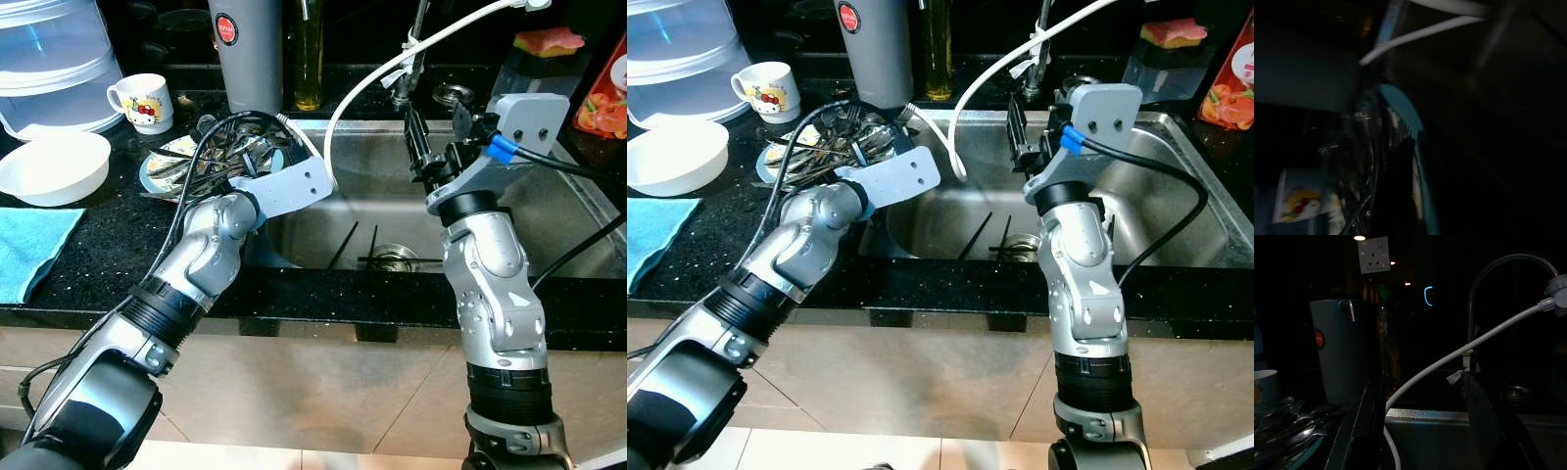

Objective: Kitchen organization

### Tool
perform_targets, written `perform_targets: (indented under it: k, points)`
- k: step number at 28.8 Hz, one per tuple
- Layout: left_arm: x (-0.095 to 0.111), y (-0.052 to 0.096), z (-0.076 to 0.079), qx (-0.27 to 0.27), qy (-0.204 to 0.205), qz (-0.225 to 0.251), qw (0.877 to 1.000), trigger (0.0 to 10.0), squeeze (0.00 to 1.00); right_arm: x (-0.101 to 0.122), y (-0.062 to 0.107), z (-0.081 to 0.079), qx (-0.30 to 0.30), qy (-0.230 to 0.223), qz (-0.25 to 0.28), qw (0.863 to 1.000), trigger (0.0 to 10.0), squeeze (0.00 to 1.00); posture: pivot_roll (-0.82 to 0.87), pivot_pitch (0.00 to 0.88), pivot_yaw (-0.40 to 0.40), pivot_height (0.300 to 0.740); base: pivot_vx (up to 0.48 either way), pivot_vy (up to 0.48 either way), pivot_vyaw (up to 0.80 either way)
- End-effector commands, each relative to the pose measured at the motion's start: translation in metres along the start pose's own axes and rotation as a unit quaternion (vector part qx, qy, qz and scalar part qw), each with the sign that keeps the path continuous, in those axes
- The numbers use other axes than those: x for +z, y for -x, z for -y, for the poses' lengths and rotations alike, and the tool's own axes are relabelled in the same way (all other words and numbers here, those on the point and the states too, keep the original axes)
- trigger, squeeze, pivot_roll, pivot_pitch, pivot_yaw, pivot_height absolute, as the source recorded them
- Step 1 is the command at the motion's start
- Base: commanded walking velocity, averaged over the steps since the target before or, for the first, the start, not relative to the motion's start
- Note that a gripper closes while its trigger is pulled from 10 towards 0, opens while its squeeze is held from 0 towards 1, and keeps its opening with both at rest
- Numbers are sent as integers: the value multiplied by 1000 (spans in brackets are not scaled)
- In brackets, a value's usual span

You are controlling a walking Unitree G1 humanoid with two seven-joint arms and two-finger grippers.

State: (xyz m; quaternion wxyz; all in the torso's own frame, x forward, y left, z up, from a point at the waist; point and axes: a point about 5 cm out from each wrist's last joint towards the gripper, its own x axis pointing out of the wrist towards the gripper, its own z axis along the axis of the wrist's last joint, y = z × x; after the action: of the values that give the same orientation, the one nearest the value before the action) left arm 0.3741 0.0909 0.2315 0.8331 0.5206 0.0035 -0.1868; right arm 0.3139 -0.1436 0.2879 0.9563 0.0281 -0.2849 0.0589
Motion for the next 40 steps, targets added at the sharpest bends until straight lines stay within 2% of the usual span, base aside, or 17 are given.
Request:
perform_targets:
  k: [1, 4, 5, 7, 9, 11, 12, 13, 15, 16, 17, 22, 27, 28, 37, 39, 40]
  points:
    - [0, 0, 3, -8, 8, 2, 1000, 10000, 1000, -1, -1, -2, 0, -3, -4, 1000, 10000, 0, 83, 71, 53, 740, 0, 0, 0]
    - [5, 1, 3, -13, 32, 16, 999, 10000, 1000, -1, -1, -2, 0, -3, -4, 1000, 10000, 0, 81, 68, 52, 740, 0, 0, 0]
    - [8, 2, 3, -16, 49, 24, 998, 10000, 0, -1, -1, -2, 0, -3, -4, 1000, 10000, 0, 82, 66, 51, 740, 0, 0, 0]
    - [21, 4, 3, -29, 105, 66, 992, 10000, 0, -2, -1, -2, 1, -3, -4, 1000, 10000, 0, 83, 65, 51, 740, 0, 0, 0]
    - [25, 5, 2, -32, 119, 81, 989, 10000, 0, -2, -1, -2, 1, -3, -4, 1000, 10000, 0, 83, 65, 51, 740, 0, 0, 0]
    - [40, 8, -10, -14, 174, 125, 977, 10000, 0, -1, -1, -2, 2, -3, -3, 1000, 10000, 0, 81, 60, 50, 740, 0, 0, 0]
    - [40, 8, -10, -14, 174, 125, 977, 10000, 0, -1, -1, -2, 2, -3, -3, 1000, 10000, 0, 81, 60, 50, 740, 0, 0, 0]
    - [47, 11, -23, 7, 219, 151, 964, 10000, 0, -1, -2, -2, 3, -3, -2, 1000, 10000, 0, 81, 60, 50, 740, 0, 0, 0]
    - [48, 11, -36, 29, 256, 156, 954, 10000, 0, -1, -2, -3, 4, -3, -2, 1000, 10000, 0, 81, 54, 49, 740, 0, 0, 0]
    - [43, 10, -47, 52, 271, 141, 951, 10000, 0, -1, -2, -3, 5, -3, -2, 1000, 10000, 0, 81, 54, 49, 740, 0, 0, 0]
    - [43, 10, -47, 52, 271, 141, 951, 10000, 0, -1, -2, -3, 5, -3, -2, 1000, 10000, 0, 81, 54, 49, 740, 0, 0, 0]
    - [16, 2, -56, 96, 251, 59, 961, 10000, 0, -1, -2, -4, 6, -3, -2, 1000, 10000, 0, 86, 44, 53, 740, 0, 0, 0]
    - [-11, 0, -63, 130, 336, -3, 933, 10000, 0, -1, -1, -4, 6, -4, -1, 1000, 10000, 0, 85, 43, 53, 740, 0, 0, 0]
    - [-18, 0, -69, 145, 359, -17, 922, 10000, 0, -1, -1, -4, 7, -3, -2, 1000, 10000, 0, 86, 45, 52, 740, 0, 0, 0]
    - [-43, -1, -82, 167, 377, -68, 909, 10000, 0, -1, -2, -4, 6, -4, -2, 1000, 10000, 0, 87, 52, 52, 740, 0, 0, 0]
    - [-48, -2, -83, 164, 409, -83, 894, 10000, 0, -1, -3, -4, 6, -4, -1, 1000, 10000, 0, 84, 58, 54, 740, 0, 0, 0]
    - [-48, -2, -83, 164, 409, -83, 894, 10000, 0, -1, -3, -4, 6, -4, -1, 1000, 10000, 0, 84, 58, 54, 740, 0, 0, 0]
